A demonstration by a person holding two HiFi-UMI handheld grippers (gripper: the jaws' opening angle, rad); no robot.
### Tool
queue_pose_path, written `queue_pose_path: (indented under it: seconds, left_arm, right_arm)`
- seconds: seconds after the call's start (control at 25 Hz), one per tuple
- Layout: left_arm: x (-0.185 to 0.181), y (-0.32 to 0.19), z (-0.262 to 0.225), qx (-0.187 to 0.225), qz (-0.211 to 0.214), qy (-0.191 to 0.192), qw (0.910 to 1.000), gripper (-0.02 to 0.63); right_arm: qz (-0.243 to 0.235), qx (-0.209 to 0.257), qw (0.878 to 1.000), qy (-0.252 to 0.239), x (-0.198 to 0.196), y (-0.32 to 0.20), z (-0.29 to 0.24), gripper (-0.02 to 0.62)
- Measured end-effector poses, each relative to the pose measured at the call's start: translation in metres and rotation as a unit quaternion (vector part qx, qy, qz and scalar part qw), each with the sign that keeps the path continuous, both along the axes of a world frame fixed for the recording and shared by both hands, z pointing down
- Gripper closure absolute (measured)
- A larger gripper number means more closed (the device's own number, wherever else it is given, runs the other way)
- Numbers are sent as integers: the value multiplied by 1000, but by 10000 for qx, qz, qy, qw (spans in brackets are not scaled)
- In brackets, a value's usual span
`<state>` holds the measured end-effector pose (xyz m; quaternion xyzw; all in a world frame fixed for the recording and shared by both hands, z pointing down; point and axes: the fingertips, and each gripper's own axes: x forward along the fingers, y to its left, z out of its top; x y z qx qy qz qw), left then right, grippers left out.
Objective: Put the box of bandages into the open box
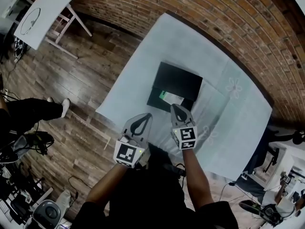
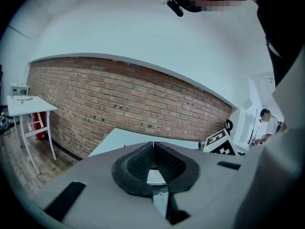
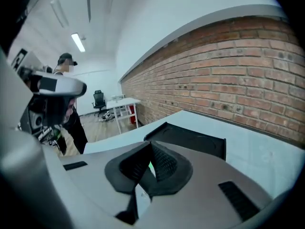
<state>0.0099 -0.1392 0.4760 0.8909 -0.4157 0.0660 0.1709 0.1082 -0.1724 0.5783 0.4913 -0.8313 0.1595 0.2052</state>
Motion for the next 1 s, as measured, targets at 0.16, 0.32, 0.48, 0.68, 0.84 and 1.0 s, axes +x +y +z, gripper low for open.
queue_pose_path:
  seconds: [0.16, 0.32, 0.48, 0.68, 0.84, 1.0]
  left_arm:
    - [3, 9, -6, 55, 98, -3, 9999, 572]
    - [4, 19, -20, 143, 142, 59, 9998, 572]
    - [3, 31, -30, 180, 234, 138, 9995, 572]
    - [3, 40, -38, 244, 324, 154, 9991, 572]
    - [1, 41, -44, 318, 298, 121, 9990, 572]
    - [2, 41, -49, 381, 368, 142, 9985, 572]
  right_arm:
    - [328, 208, 9983, -434, 3, 7, -32, 568]
    - [644, 385, 9947, -707, 7, 21, -65, 568]
    - [785, 584, 9917, -837, 4, 39, -91, 568]
    - [922, 761, 9877, -1013, 3, 61, -120, 568]
    - [933, 825, 9865, -1067, 0, 74, -133, 568]
    - [955, 894, 9856, -1072, -5, 81, -139, 568]
